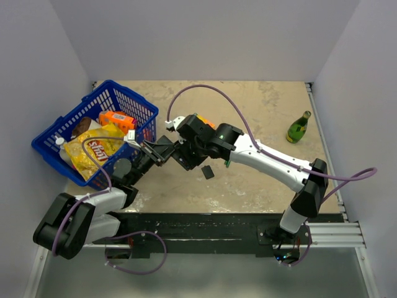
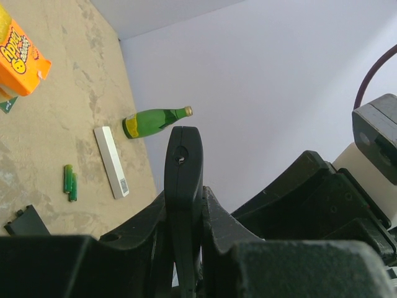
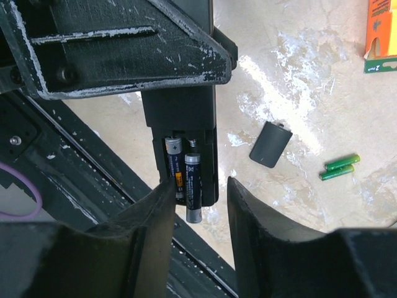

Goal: Load the batteries into the remote control
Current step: Load the battery into the remote control.

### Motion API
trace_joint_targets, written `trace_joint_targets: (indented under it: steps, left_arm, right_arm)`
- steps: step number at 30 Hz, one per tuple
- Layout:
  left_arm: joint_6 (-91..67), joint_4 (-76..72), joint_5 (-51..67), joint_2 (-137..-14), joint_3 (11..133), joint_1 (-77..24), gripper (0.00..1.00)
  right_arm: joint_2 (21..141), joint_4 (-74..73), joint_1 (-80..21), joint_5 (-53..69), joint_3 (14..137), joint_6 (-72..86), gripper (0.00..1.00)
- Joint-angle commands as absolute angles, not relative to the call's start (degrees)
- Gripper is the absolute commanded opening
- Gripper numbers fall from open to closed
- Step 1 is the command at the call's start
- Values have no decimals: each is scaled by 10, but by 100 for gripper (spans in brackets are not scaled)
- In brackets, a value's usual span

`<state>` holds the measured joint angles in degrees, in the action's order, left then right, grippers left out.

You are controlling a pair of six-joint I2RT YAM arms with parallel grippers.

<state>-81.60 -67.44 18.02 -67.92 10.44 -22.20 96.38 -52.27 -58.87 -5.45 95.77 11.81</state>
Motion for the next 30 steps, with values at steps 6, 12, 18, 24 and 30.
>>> trace_joint_targets:
  steps: [6,12,18,24,30]
  left_arm:
    - [-848,-762,185,-700,96,-225,0]
    - [-859,-776,188,-701,93,-225,0]
    - [-858,-766,189,-692,98,-225,0]
    - [-856,-754,187,-680,101,-224,0]
    - [-853,-738,188,-664,105,-225,0]
  right_arm:
    - [888,-459,-592,-83,948,134,60]
    - [781,-387,-592,-69,835,134,70]
    - [711,-349,-591,-45,748,141,72]
    - [704,-331,-590,-38,715,145,70]
    - [718,-317,-588,-47,708,138,70]
